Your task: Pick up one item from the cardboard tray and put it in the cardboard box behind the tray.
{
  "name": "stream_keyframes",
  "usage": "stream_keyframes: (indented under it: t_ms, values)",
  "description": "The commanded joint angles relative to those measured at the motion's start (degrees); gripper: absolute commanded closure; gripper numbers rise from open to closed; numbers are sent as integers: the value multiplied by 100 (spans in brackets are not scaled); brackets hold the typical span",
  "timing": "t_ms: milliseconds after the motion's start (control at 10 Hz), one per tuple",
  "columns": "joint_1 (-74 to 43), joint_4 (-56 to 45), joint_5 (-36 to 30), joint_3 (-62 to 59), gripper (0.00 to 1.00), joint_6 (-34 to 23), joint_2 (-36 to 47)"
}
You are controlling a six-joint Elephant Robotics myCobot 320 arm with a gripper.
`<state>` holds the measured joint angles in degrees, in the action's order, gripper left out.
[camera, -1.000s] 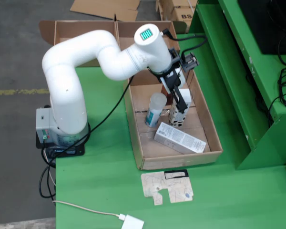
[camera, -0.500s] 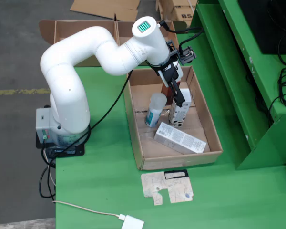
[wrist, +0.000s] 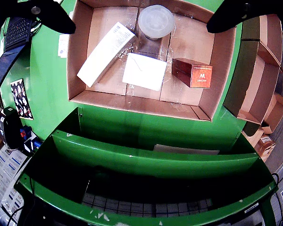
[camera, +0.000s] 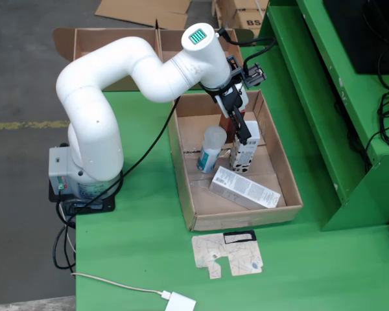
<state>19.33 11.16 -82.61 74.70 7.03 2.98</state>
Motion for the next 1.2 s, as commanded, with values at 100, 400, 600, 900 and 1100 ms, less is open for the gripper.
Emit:
stream_keyframes:
  t_ms: [100, 400, 600, 900, 1100]
  values:
    - [-148, 207, -24, -193, 0, -82, -60]
    - [-495, -26, -248, -1065, 0, -289, -693]
    - [-672, -102, -307, -1519, 0, -367, -1036]
    - [-902, -467, -422, -2722, 0, -485, -1927]
    - [-944, -589, -419, -3118, 0, -525, -2227]
